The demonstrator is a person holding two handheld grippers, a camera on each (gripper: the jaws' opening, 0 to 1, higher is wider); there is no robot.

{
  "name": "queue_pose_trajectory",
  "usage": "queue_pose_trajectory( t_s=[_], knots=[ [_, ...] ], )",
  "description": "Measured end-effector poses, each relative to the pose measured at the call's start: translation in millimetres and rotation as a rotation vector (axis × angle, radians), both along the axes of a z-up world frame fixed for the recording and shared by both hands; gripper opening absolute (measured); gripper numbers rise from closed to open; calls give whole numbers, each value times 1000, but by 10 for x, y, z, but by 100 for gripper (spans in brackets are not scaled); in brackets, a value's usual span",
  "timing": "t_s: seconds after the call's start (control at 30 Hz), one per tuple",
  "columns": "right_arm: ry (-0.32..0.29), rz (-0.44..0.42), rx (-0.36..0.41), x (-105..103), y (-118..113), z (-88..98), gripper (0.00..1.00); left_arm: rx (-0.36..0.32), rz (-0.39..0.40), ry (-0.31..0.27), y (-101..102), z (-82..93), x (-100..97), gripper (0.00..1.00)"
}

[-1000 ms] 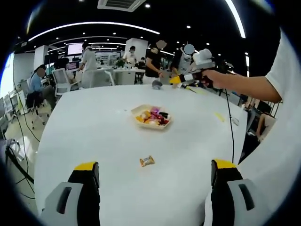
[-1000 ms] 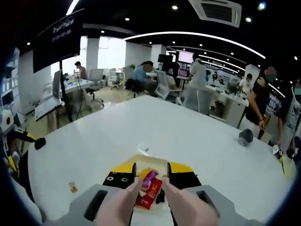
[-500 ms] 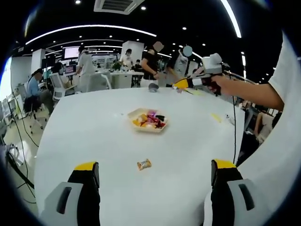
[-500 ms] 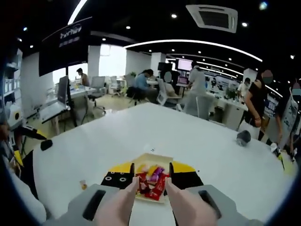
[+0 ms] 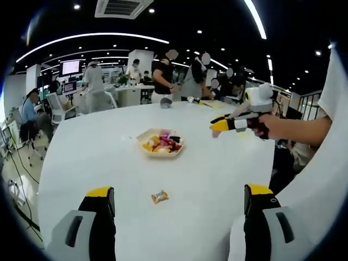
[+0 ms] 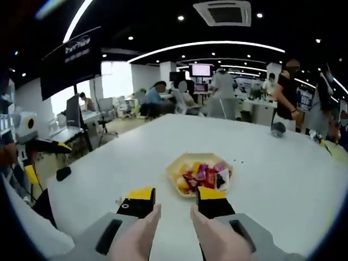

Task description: Place the target food into the container with the food tongs after gripping and lifting it, then release it inside without dropping or visibly crushing the food.

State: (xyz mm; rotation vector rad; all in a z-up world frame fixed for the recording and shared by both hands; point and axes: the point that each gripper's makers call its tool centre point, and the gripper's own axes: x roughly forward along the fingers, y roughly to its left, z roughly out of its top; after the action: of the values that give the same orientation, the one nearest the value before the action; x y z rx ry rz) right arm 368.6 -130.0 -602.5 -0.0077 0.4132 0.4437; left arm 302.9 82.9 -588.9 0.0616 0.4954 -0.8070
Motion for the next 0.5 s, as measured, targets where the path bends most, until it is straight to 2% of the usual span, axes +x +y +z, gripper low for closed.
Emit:
queue_pose_trajectory(
  t_s=[0.1, 0.23, 0.5],
  knots=[
    [48, -7, 45, -147, 57, -172, 29, 10, -5, 1, -3, -16, -13, 99],
    [69, 29, 0, -267, 118, -317, 29, 11, -11, 3, 8, -27, -49, 99],
    [62, 33, 2, -166, 146, -244, 29, 11, 12, 4, 89, -27, -55, 99]
  ],
)
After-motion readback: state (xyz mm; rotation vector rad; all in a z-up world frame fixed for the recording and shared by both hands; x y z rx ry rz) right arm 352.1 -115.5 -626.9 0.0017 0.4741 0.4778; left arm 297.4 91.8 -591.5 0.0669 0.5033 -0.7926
